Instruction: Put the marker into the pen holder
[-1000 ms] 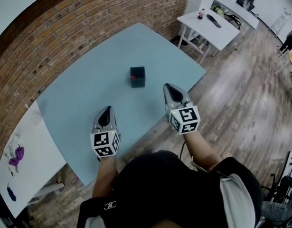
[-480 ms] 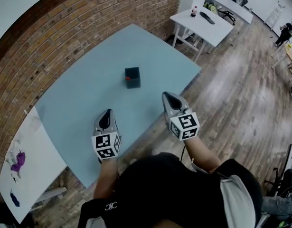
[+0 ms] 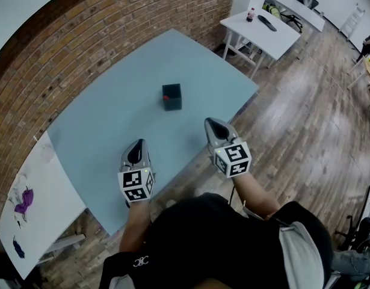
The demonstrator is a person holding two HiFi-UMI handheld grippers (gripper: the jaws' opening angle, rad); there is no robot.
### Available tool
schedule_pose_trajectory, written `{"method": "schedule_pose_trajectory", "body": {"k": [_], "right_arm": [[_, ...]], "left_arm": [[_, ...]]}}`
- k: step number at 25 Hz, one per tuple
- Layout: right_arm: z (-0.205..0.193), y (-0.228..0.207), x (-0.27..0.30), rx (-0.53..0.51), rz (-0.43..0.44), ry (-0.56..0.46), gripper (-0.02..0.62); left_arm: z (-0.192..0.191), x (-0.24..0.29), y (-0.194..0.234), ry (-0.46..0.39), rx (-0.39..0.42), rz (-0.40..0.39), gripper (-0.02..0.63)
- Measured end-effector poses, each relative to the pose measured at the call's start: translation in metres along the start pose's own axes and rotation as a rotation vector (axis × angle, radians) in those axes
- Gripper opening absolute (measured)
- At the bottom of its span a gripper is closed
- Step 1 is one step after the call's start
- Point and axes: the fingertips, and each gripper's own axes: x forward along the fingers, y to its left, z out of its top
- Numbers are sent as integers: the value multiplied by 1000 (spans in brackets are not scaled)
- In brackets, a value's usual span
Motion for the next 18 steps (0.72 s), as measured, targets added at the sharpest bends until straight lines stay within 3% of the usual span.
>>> {"method": "schedule_pose_trajectory", "body": {"k": [18], "right_arm": [[-10,18,7,-42,25,41,8]], "left_arm": [[0,1,-4,8,49,-17,3]]}}
